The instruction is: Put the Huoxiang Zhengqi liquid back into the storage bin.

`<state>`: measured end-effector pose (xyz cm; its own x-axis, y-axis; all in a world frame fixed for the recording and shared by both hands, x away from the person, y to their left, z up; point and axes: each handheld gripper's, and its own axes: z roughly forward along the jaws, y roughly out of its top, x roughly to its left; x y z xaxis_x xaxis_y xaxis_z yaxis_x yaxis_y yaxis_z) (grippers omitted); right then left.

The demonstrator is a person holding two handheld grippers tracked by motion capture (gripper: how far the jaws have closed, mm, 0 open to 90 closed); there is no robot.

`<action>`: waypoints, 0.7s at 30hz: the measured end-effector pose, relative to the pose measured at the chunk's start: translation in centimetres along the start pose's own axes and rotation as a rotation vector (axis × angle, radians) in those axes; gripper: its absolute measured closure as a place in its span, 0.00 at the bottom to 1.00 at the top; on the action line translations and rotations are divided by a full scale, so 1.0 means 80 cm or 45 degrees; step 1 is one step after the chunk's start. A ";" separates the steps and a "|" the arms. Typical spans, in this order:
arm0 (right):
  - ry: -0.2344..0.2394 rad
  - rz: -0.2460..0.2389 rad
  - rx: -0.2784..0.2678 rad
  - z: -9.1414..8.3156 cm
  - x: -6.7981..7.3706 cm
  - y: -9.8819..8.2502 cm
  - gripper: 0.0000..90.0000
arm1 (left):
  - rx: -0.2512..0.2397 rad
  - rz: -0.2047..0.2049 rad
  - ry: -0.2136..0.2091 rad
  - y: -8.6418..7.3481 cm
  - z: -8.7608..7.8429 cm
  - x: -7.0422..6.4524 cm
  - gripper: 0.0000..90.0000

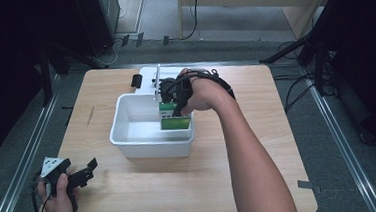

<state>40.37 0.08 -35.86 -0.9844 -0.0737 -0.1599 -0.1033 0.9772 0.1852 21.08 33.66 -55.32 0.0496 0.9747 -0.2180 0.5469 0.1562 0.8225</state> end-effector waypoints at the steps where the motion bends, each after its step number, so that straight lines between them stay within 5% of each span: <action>1: 0.003 0.010 0.004 0.002 0.000 0.000 0.70 | 0.000 0.000 0.000 0.000 0.000 0.000 0.01; 21: 0.043 0.031 0.023 0.040 -0.005 0.004 0.69 | -0.003 -0.007 -0.003 0.000 0.000 0.001 0.01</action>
<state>41.16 1.07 -38.84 -0.9909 -0.0561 -0.1226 -0.0768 0.9822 0.1713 21.11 33.71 -55.33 0.0486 0.9734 -0.2240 0.5454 0.1620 0.8223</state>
